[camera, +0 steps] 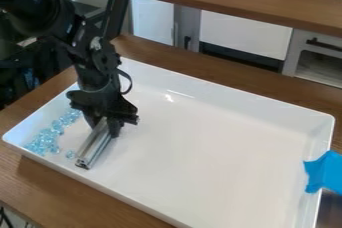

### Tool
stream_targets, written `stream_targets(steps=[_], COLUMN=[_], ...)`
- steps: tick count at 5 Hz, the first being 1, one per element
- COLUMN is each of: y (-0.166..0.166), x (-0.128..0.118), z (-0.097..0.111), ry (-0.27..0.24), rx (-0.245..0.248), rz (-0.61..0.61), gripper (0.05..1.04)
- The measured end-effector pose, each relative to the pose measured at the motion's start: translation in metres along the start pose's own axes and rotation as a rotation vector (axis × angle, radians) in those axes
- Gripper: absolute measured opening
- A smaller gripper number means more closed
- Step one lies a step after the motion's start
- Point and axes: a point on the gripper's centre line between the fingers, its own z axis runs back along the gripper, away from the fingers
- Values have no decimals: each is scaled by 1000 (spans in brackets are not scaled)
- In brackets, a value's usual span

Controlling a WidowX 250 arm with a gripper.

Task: Sweep into pile

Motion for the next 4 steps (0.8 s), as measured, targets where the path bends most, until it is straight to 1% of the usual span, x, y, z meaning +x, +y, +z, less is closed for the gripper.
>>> stream_targets(steps=[1, 2, 3, 4], y=[16, 37, 36, 24], x=[-3, -5, 5, 2], z=[2, 4, 9, 10], ry=[-3, -1, -79, -61], rx=[84, 232, 333, 329], rz=[-34, -76, -86, -75], gripper=[384, 384, 384, 384])
